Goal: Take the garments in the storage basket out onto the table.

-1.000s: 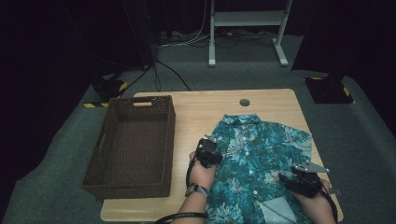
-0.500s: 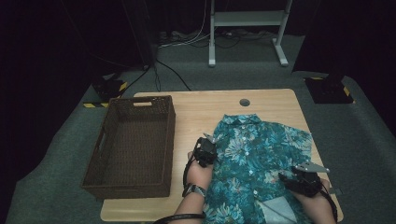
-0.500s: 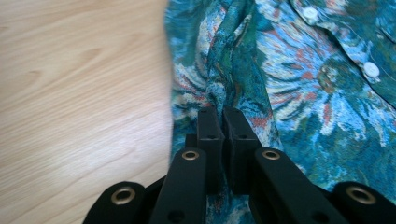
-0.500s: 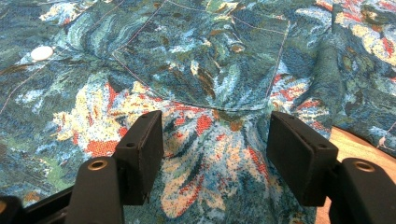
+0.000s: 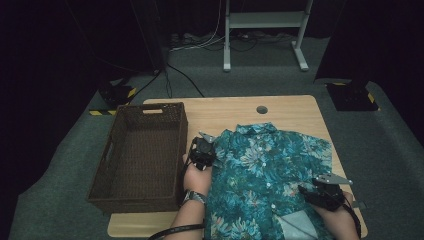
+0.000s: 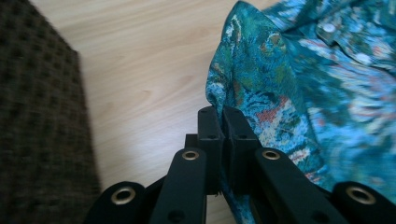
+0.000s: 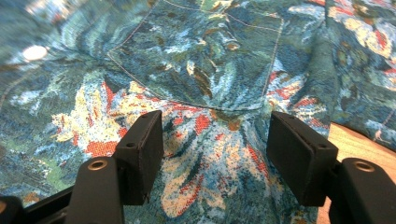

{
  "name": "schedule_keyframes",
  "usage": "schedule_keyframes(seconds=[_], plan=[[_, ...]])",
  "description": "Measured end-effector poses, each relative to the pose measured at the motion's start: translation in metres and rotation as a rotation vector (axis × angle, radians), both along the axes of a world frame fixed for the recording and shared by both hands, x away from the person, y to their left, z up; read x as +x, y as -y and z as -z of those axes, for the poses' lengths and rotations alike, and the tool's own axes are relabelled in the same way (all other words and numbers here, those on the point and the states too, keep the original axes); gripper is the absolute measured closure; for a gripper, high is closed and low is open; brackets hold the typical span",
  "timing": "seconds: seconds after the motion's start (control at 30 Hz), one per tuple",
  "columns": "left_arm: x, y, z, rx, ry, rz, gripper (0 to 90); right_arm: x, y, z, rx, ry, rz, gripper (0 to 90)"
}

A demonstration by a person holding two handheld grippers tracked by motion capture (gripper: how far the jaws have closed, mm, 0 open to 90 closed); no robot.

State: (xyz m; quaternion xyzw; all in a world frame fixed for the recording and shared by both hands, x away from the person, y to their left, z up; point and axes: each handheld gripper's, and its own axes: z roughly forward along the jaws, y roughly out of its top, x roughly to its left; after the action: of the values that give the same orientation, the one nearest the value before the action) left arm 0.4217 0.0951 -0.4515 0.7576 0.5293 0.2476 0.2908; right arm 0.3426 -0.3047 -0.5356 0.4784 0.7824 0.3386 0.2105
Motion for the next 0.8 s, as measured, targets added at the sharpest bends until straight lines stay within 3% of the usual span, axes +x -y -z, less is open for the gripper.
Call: schedule_keyframes(seconds=[0.07, 0.2, 0.3, 0.43, 0.57, 0.8], plan=[[0.003, -0.006, -0.007, 0.02, 0.014, -0.026, 86.3, 0.0, 0.0, 0.0, 0.0, -0.001, 0.003, 36.4], [0.007, -0.014, -0.014, 0.021, 0.023, -0.059, 85.0, 0.0, 0.0, 0.0, -0.001, 0.0, -0.002, 36.4], [0.008, -0.015, -0.021, 0.022, 0.04, -0.087, 76.5, 0.0, 0.0, 0.0, 0.0, -0.001, 0.001, 36.4], [0.007, -0.008, -0.03, 0.002, 0.077, -0.079, 69.3, 0.001, 0.0, 0.0, -0.001, 0.0, -0.003, 36.4], [0.006, -0.002, -0.033, 0.003, 0.085, -0.061, 68.8, 0.0, 0.0, 0.0, 0.0, -0.001, 0.001, 36.4], [0.002, 0.004, -0.02, -0.041, 0.066, -0.041, 60.6, 0.0, 0.0, 0.0, 0.0, -0.001, 0.001, 36.4]])
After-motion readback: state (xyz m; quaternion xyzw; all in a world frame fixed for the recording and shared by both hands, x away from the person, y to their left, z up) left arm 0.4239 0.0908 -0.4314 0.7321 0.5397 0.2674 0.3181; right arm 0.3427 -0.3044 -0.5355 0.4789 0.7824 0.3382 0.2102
